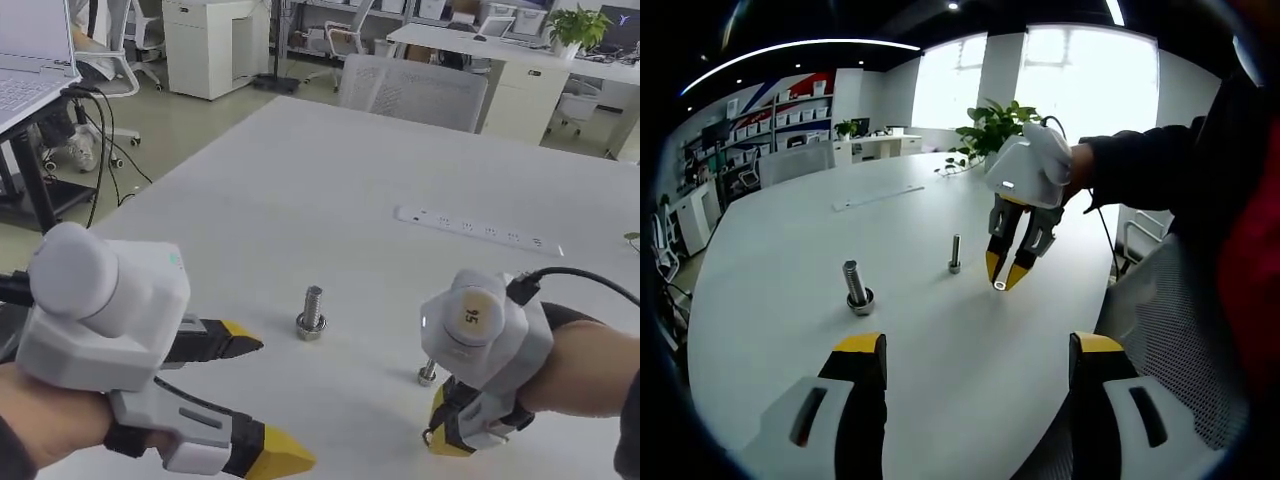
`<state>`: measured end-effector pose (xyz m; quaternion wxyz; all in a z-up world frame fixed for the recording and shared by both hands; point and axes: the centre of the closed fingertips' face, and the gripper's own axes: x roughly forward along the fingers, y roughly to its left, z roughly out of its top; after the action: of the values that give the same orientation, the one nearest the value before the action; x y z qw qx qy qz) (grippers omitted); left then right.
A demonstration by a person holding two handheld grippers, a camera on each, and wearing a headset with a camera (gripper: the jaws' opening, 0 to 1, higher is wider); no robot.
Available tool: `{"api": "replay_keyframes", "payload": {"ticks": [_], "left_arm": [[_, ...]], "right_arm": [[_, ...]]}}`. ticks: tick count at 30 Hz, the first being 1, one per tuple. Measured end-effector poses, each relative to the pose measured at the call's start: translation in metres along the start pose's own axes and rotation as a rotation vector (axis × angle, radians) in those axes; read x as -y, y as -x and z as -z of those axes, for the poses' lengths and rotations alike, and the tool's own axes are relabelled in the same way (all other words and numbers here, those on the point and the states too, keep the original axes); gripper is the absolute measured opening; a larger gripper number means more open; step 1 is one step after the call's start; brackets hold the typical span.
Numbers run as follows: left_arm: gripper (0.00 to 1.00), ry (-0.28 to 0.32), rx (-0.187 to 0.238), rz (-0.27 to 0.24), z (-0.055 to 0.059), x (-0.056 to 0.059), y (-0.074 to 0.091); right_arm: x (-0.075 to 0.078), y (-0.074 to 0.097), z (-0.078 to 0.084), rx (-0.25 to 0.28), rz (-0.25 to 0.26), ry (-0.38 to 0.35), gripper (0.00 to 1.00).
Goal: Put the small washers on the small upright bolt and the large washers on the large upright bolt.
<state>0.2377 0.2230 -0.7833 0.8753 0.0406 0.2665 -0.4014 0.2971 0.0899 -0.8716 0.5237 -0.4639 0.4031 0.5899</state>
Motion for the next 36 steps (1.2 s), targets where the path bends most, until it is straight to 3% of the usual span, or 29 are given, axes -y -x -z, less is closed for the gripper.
{"api": "replay_keyframes", "payload": {"ticks": [19,36], "left_arm": [[0.74,0.000,-0.011,0.003,0.003,0.001,0.001],[0.74,0.001,-0.004,-0.002,0.002,0.000,0.001]], "right_arm": [[0.020,0.014,0.039,-0.010,0.042,-0.112,0.14],[0.044,0.057,0.014,0.027,0.099,-0.070,0.14]]}}
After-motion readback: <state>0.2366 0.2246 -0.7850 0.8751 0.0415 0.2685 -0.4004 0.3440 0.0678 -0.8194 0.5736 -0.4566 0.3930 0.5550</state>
